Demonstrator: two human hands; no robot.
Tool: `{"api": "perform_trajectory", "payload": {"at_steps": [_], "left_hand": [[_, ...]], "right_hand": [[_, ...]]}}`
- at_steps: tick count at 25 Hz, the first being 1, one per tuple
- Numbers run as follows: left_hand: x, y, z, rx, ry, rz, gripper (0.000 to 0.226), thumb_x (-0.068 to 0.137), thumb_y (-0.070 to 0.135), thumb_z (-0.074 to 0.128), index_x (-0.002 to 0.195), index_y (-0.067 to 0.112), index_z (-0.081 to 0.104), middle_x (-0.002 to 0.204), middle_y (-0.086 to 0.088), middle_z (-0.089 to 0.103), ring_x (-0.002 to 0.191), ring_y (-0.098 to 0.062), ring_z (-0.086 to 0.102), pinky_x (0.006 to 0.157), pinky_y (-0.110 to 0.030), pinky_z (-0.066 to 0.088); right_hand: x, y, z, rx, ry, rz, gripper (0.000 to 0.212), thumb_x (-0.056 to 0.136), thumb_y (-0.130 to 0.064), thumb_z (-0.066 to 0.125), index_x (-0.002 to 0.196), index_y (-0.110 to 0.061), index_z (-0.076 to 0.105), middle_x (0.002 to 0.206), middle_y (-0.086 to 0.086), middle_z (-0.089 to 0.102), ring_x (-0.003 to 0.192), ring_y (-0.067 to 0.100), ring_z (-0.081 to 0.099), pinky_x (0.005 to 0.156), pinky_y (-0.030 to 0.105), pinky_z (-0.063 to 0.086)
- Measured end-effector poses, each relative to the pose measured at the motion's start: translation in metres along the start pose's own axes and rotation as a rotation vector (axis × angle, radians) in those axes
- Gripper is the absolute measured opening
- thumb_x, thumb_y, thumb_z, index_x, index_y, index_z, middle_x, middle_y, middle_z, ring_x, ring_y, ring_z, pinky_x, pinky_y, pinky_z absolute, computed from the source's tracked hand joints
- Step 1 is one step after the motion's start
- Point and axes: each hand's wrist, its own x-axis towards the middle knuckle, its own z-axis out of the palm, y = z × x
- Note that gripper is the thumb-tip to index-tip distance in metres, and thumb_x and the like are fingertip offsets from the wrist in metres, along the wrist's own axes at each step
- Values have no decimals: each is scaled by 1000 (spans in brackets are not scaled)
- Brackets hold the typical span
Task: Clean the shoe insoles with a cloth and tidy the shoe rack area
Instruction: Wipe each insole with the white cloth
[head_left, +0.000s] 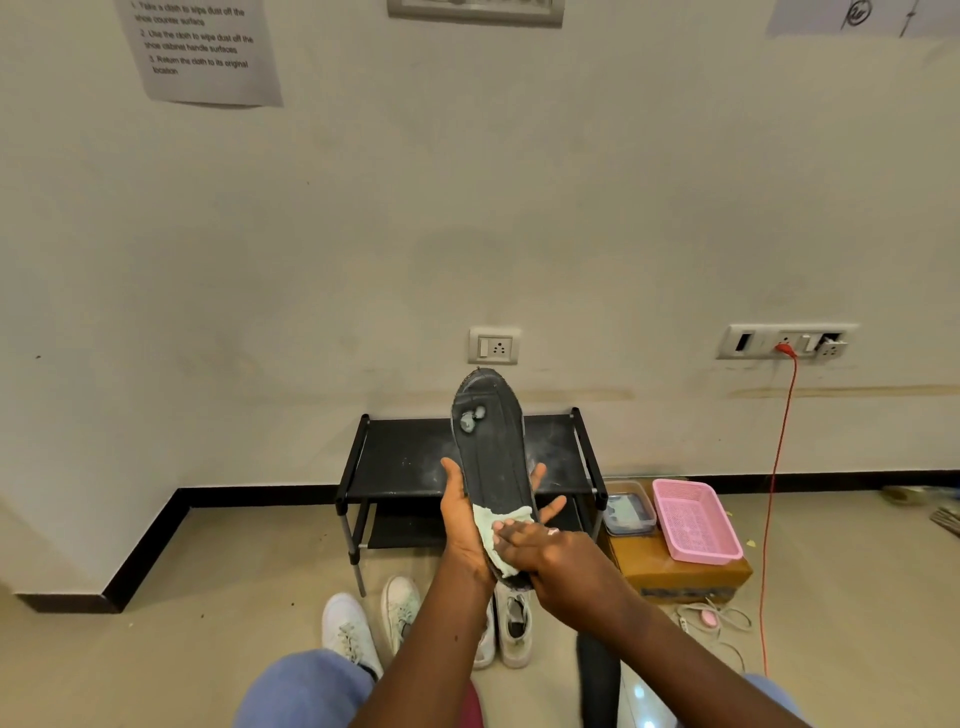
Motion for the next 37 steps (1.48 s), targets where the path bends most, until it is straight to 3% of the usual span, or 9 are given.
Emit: {"api": "perform_trajectory", "payload": {"at_steps": [4, 8, 13, 15, 17, 23, 26, 29, 37], "left_hand": [[-2, -5, 2, 107, -10, 4, 80, 79, 69, 40, 128, 7, 55, 134, -22, 51, 127, -40, 46, 92, -53, 48], [-11, -11, 6, 158, -60, 98, 75, 64, 59, 74, 116, 5, 65, 114, -19, 63, 105, -32, 63, 92, -44, 51], [-4, -1, 6, 154, -49, 114, 94, 42, 55, 87, 119, 6, 63, 113, -18, 61, 101, -32, 61, 96, -48, 44], [1, 4, 6, 100, -43, 131, 97, 36, 51, 91, 119, 8, 65, 119, -17, 62, 105, -34, 62, 98, -52, 40], [3, 7, 7, 35, -82, 168, 83, 36, 46, 92, 106, 8, 72, 111, -15, 67, 98, -33, 67, 93, -52, 45], [1, 9, 4, -1, -96, 107, 94, 46, 34, 91, 125, 1, 53, 106, -19, 61, 81, -35, 66, 70, -40, 58], [0, 5, 2, -45, -34, 93, 84, 56, 37, 86, 126, 4, 54, 111, -18, 60, 87, -34, 65, 73, -43, 58], [-1, -2, 2, 1, 72, 85, 58, 72, 55, 60, 105, 7, 71, 101, -15, 68, 92, -32, 64, 87, -45, 50], [-8, -8, 8, 147, 111, 173, 51, 71, 55, 64, 87, 8, 75, 80, -11, 68, 74, -25, 67, 73, -36, 54]], "right_hand": [[27, 13, -17, -130, -79, 138, 54, 92, 0, 41, 143, -17, 32, 152, 0, 26, 140, 17, 23, 112, 35, 28], [52, 17, -26, -188, 28, 237, 54, 94, -2, 36, 145, -17, 26, 153, 0, 25, 135, 20, 33, 107, 34, 32], [40, 4, -18, -101, 68, 133, 49, 92, -1, 41, 138, -17, 41, 146, 2, 39, 134, 16, 37, 109, 32, 29], [26, -4, -11, -19, 154, 19, 44, 81, 1, 50, 121, -12, 60, 127, 6, 59, 118, 19, 56, 99, 39, 46], [12, -5, -3, 50, 243, -38, 38, 72, -8, 50, 103, -17, 71, 106, 0, 70, 100, 11, 66, 83, 29, 55], [-7, -3, 1, 135, 206, -60, 33, 66, -7, 63, 93, -23, 74, 99, -9, 71, 99, -1, 61, 90, 5, 37], [1, -4, 6, 64, 219, -59, 37, 60, -11, 64, 93, -26, 74, 100, -10, 71, 92, 1, 66, 81, 13, 50], [24, 0, 2, -56, 71, 90, 43, 84, -8, 50, 125, -18, 57, 134, -2, 54, 116, 20, 57, 94, 37, 49], [46, 10, 0, -50, -2, 228, 50, 89, -2, 41, 137, -18, 44, 146, -1, 39, 130, 21, 42, 108, 37, 35]]}}
